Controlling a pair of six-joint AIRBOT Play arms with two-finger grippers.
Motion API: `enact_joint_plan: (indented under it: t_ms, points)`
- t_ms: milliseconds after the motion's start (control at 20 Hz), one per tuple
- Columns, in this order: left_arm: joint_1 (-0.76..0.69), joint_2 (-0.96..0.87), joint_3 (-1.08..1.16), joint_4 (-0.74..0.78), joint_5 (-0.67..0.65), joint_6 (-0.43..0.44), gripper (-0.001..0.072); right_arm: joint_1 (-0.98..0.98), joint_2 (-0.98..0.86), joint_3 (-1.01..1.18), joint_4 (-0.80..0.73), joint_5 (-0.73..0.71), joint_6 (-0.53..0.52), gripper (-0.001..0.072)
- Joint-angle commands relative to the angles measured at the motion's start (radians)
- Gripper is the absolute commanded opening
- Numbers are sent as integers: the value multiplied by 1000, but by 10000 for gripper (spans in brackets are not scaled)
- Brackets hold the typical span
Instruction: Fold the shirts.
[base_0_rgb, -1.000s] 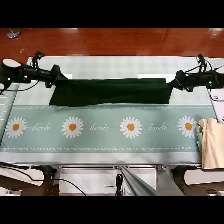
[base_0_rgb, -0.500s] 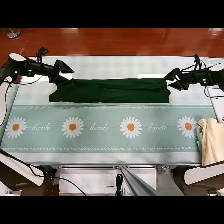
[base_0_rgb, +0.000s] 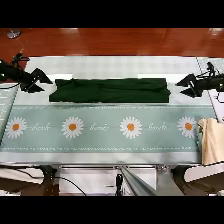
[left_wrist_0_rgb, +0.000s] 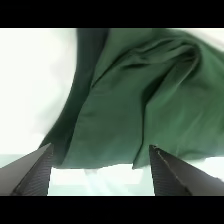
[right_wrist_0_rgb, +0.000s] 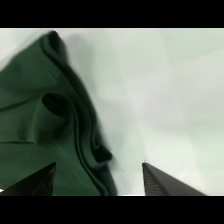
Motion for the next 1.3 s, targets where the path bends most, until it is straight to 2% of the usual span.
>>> enact_joint_plan:
  t_ms: [0, 100, 300, 350, 400, 450, 500, 550, 600, 650, 750, 800, 1000, 1050, 1150, 1250]
  points:
    - [-61, 234, -242, -8, 349, 47, 703, 42, -49, -8, 30, -2, -11, 622]
    - [-116, 326, -324, -7, 412, 58, 703, 86, -81, -7, 90, -33, -18, 622]
    - [-201, 349, -338, -23, 388, 58, 703, 166, -134, 13, 116, -35, -12, 616]
    - [-220, 348, -337, -27, 388, 58, 703, 181, -135, 18, 115, -29, -9, 501]
    - [-237, 347, -337, -29, 389, 63, 702, 186, -130, 30, 116, -4, -13, 168]
    - [-253, 347, -337, -47, 390, 95, 695, 185, -116, 48, 115, 37, -34, 26]
    - [-270, 347, -337, -73, 388, 138, 521, 176, -89, 61, 97, 69, -36, 26]
    - [-288, 347, -337, -101, 386, 173, 144, 166, -45, 65, 64, 87, -35, 26]
    - [-311, 347, -337, -145, 388, 198, 21, 155, 14, 64, 7, 113, -27, 26]
    - [-337, 347, -337, -193, 389, 220, 22, 154, 85, 53, -59, 150, -24, 26]
    - [-435, 347, -331, -231, 397, 326, 21, 164, 256, -23, -178, 179, -31, 26]
    - [-499, 346, -330, -230, 422, 325, 20, 164, 353, -81, -187, 171, -35, 26]
    - [-756, 270, -299, -228, 559, 254, 20, 164, 750, -316, -177, 160, -6, 26]
    - [-813, 219, -266, -228, 560, 206, 20, 164, 834, -357, -161, 163, 3, 27]
    - [-912, 98, -174, -228, 541, 183, 19, 163, 951, -393, -149, 185, 45, 26]
    - [-977, -29, -52, -227, 443, 123, 19, 164, 1025, -395, -100, 234, 56, 26]
